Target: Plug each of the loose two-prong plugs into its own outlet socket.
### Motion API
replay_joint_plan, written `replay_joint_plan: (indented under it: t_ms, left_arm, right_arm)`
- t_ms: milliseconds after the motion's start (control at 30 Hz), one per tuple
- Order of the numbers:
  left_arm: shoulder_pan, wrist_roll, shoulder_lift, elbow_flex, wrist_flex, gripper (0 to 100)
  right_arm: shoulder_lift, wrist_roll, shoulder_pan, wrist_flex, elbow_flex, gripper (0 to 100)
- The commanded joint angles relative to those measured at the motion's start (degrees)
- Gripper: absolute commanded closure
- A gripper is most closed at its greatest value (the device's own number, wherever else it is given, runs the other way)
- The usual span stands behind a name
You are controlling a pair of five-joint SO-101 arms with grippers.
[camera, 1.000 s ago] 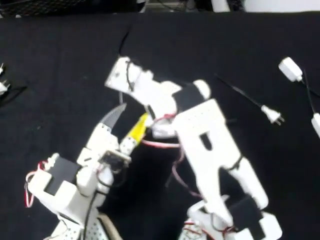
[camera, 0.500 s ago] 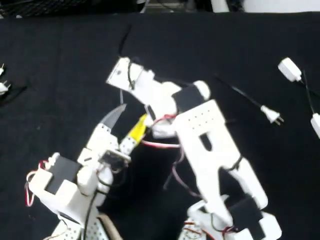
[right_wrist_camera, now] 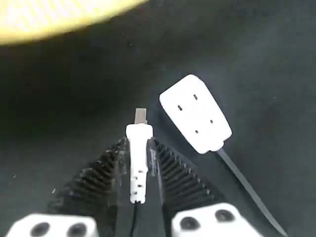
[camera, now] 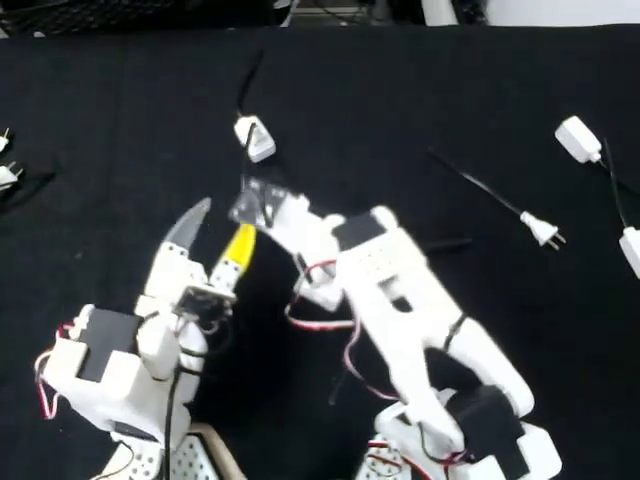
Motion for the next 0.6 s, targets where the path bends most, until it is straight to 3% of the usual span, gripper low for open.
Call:
replay_joint_plan:
  t_ms: [0, 167, 467, 567]
  left_arm:
    - [-6.46, -0.18, 0.18, 1.27, -0.97, 76]
    - [-5.05, -0.26, 0.18, 1.27, 2.55, 76]
    - [-3.56, -0.26, 0.18, 1.27, 4.75, 76]
    - [-3.56, -0.26, 0.18, 1.27, 4.75, 76]
  right_arm:
    - [-2.15, -0.26, 0.35, -11.25, 6.73, 98.6]
    - [-2.33, 0.0, 0.44, -16.35, 12.88, 98.4]
    - [-2.51, 0.09, 0.62, -6.24, 13.23, 97.8]
    - [-2.51, -0.26, 0.7, -5.45, 13.58, 91.4]
